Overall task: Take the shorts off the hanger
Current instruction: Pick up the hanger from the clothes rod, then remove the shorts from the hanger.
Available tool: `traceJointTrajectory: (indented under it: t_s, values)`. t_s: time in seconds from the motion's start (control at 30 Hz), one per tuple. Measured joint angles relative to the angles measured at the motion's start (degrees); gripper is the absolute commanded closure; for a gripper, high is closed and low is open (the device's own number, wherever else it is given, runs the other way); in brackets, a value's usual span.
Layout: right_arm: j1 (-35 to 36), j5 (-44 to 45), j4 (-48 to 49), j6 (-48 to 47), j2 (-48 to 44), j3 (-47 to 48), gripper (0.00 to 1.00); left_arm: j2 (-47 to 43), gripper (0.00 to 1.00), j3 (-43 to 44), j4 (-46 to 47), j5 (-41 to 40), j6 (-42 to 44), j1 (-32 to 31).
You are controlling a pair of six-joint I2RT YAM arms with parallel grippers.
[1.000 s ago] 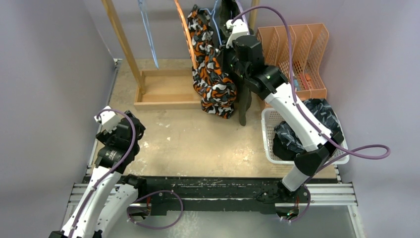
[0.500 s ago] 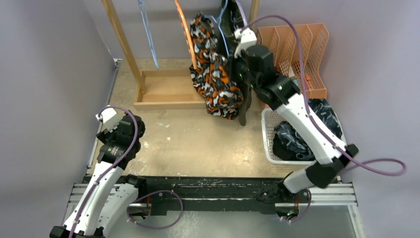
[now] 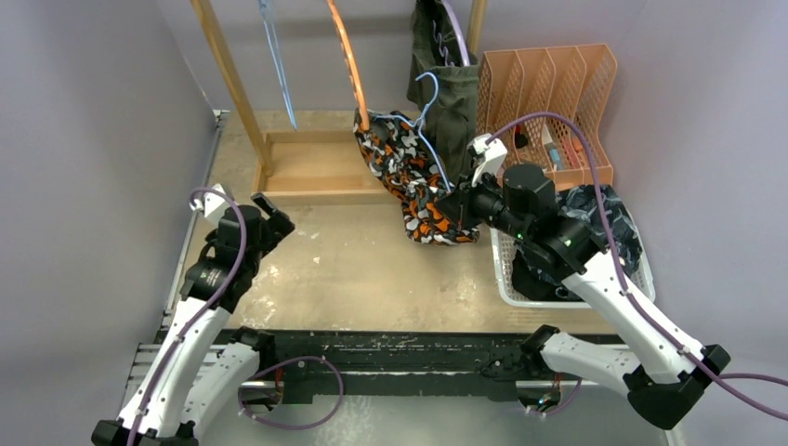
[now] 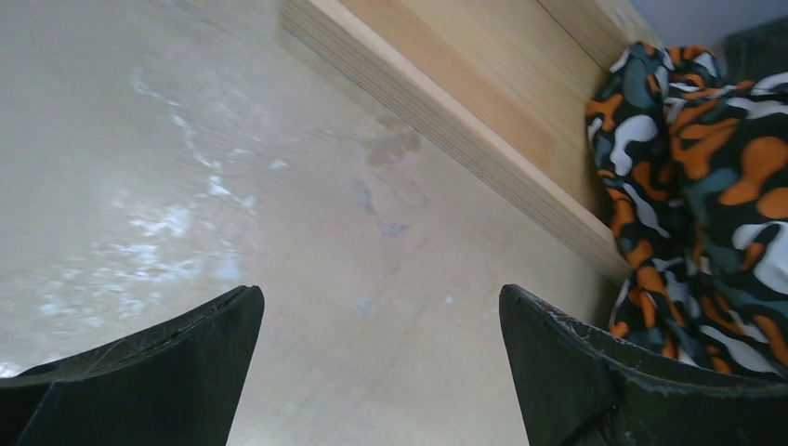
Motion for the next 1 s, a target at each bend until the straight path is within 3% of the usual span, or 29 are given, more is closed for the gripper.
traceJointTrajectory:
  t_s: [0.3,0.6,1.0]
  values:
    - [-0.04,-3.82,-0.96,-1.29,-4.63,-8.76,1.0,3.69,0.07,-9.79,12.13,13.49,-9.14,0.02]
    - [-0.04,-11.56,-0.24,-1.6,-6.71,-17.42,1.0,8.13,0.1,-11.04,21.11,29.51,-12.02,-0.24]
    - [-0.04,-18.97,2.01,-2.75,-4.42,-17.79,1.0,5.09,0.22,-13.31,27.71,33.24,-14.82,-4.24]
